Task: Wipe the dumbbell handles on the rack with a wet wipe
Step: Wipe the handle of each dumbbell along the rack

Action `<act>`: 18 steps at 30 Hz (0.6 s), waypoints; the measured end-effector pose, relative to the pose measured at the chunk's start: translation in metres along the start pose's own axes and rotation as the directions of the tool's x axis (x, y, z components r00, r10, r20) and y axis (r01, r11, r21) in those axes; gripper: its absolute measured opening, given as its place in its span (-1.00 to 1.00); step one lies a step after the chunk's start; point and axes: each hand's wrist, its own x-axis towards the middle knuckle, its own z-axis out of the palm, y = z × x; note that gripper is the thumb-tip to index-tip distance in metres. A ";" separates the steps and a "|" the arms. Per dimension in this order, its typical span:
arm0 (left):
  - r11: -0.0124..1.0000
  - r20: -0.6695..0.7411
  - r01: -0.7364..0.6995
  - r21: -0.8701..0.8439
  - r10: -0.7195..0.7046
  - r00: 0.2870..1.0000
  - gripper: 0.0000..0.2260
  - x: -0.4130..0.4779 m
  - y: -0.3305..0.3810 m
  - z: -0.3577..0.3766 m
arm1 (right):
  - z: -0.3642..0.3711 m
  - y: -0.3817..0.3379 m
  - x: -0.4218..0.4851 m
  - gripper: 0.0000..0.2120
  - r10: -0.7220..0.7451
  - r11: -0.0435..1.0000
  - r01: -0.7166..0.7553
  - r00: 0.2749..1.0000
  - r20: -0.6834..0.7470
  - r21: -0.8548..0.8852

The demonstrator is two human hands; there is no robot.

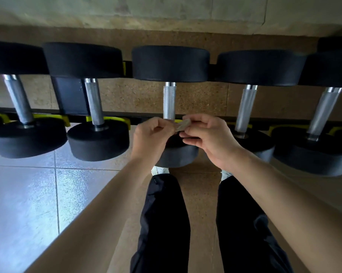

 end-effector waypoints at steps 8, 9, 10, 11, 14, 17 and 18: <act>0.998 0.016 -0.048 0.028 0.048 0.999 -0.81 0.018 -0.007 -0.045 | 0.050 0.005 0.014 -0.87 -0.123 0.985 0.112 0.989 -0.082 -0.128; 0.998 0.032 -0.056 0.038 0.055 0.998 -0.80 0.022 -0.007 -0.046 | 0.051 0.005 0.017 -0.86 -0.133 0.984 0.120 0.986 -0.098 -0.129; 0.995 0.060 -0.068 0.070 0.064 0.996 -0.82 0.026 -0.006 -0.046 | 0.052 0.004 0.019 -0.86 -0.144 0.982 0.128 0.983 -0.117 -0.138; 0.990 0.096 -0.083 0.115 0.073 0.993 -0.85 0.031 -0.005 -0.046 | 0.052 0.003 0.022 -0.87 -0.157 0.979 0.136 0.978 -0.136 -0.154; 0.955 0.176 -0.143 0.258 0.099 0.979 -0.90 0.046 0.000 -0.044 | 0.048 0.001 0.032 -0.88 -0.203 0.967 0.168 0.963 -0.178 -0.193; 0.907 0.183 -0.195 0.373 0.135 0.974 -0.88 0.063 0.004 -0.039 | 0.042 -0.002 0.046 -0.88 -0.238 0.959 0.200 0.953 -0.187 -0.200; 0.911 0.151 -0.187 0.368 0.140 0.979 -0.87 0.069 0.004 -0.036 | 0.040 -0.003 0.051 -0.86 -0.247 0.958 0.209 0.950 -0.190 -0.197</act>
